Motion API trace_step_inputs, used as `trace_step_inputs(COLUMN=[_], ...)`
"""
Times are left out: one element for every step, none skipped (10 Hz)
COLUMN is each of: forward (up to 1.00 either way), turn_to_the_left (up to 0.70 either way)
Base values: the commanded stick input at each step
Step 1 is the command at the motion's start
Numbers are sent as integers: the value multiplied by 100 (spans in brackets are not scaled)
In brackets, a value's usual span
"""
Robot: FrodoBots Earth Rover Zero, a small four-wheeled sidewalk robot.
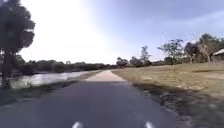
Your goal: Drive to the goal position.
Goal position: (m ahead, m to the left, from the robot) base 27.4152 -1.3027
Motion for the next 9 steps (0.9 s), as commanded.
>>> trace_step_inputs(forward=[100, 100, 100, 100, 100, 100, 100, 100, 100], turn_to_the_left=[3, 3, 3, 35, 36, 28, 13, 2, 2])
